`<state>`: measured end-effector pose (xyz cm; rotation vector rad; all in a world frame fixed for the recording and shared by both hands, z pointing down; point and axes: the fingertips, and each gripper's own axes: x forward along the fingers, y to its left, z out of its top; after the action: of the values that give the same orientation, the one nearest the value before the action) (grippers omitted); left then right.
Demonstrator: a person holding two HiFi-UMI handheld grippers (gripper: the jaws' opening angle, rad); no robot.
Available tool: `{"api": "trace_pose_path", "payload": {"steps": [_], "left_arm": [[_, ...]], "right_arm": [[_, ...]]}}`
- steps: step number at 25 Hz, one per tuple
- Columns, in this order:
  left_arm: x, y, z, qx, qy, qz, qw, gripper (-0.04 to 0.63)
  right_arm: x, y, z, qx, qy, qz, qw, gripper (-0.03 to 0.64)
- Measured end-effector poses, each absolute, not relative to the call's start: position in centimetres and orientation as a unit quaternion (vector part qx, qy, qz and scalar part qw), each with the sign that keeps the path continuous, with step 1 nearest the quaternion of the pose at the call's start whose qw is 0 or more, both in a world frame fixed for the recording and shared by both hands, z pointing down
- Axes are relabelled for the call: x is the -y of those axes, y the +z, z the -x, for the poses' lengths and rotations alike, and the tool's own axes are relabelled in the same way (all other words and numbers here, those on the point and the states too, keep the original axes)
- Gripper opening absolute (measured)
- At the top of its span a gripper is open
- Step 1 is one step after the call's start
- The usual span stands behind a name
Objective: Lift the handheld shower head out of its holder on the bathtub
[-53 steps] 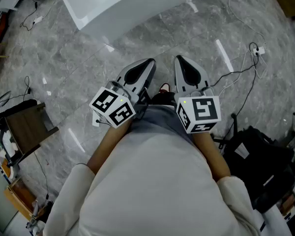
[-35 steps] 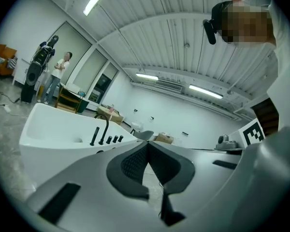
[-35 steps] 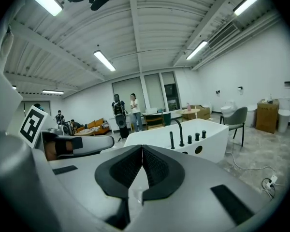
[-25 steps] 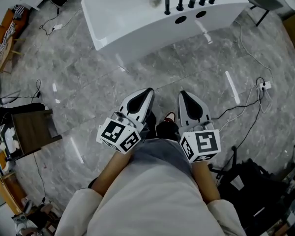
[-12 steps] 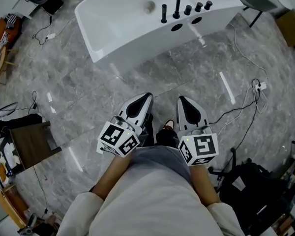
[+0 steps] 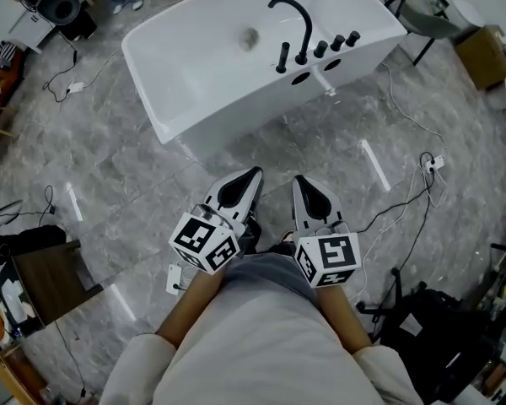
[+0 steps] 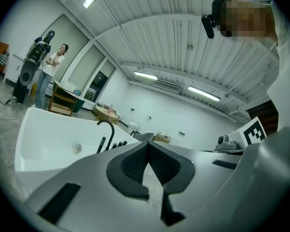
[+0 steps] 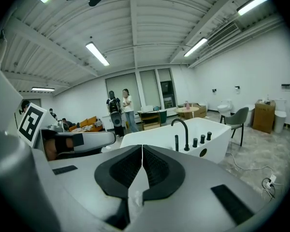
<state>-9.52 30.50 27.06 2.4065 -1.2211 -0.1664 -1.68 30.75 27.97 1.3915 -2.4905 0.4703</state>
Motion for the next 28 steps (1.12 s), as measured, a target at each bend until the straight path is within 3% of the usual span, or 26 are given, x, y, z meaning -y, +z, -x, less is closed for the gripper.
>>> {"api": "trace_pose_path", "payload": {"steps": [11, 28], "left_arm": [[-26.4, 26.2, 14.1, 0.417, -0.058, -0.884, 0.201, 0.005], [-23.7, 27.5, 12.2, 0.396, -0.047, -0.892, 0.212, 0.005]], "right_arm": [[-26.6, 27.2, 6.7, 0.834, 0.139, -0.515, 0.143, 0.02], [-24.0, 27.9, 5.8, 0.828, 0.162, -0.521, 0.129, 0.018]]}}
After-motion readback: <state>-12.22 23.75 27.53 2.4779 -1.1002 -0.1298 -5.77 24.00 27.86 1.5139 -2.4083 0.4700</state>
